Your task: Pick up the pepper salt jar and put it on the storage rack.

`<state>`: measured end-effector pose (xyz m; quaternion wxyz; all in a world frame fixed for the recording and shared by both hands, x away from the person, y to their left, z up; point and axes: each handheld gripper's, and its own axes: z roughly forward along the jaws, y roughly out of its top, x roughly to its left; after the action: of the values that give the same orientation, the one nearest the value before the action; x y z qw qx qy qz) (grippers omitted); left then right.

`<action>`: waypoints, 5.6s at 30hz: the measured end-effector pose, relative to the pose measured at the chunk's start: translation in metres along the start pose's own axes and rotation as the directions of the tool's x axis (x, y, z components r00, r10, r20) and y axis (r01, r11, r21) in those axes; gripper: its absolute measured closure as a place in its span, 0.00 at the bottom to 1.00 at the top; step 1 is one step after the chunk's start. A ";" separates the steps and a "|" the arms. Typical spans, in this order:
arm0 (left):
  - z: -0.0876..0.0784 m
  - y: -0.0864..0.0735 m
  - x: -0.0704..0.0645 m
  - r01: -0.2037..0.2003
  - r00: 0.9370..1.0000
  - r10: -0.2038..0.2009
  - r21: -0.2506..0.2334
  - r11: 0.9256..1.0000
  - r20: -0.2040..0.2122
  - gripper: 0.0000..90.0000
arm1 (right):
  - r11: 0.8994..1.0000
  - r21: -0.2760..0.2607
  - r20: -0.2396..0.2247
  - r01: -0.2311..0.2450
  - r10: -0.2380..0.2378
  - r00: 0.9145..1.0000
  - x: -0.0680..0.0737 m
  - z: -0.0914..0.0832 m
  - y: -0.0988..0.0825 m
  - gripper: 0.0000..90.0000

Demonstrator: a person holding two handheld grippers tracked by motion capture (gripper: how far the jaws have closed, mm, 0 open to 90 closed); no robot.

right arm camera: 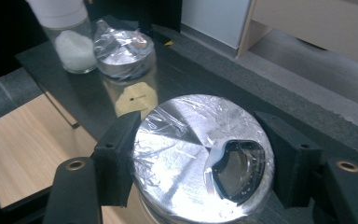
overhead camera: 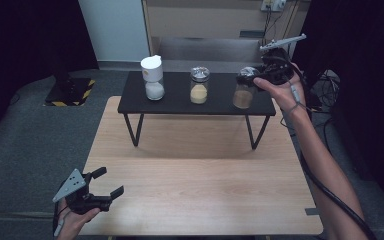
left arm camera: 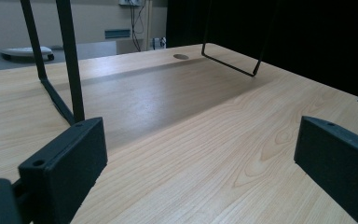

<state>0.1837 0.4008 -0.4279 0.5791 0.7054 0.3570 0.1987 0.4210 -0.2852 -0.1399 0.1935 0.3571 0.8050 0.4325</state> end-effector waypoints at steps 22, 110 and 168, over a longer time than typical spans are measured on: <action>0.000 0.000 0.001 0.002 1.000 -0.002 0.001 1.000 0.001 0.02 | 1.000 -0.006 0.093 -0.027 0.028 0.995 0.001 0.022 0.006 0.39; 0.001 0.001 0.002 -0.001 1.000 0.001 0.004 1.000 0.003 0.02 | 0.994 -0.079 0.162 0.080 -0.067 0.984 0.014 0.017 -0.006 0.09; 0.003 0.002 0.000 -0.008 1.000 0.008 0.015 1.000 0.007 0.01 | 0.947 -0.282 -0.072 0.153 -0.179 0.981 0.071 -0.079 -0.151 0.09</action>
<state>0.1864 0.3991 -0.4269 0.5742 0.7119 0.3537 0.1961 0.2635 -0.3327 -0.2228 0.2378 0.2363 0.7726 0.5391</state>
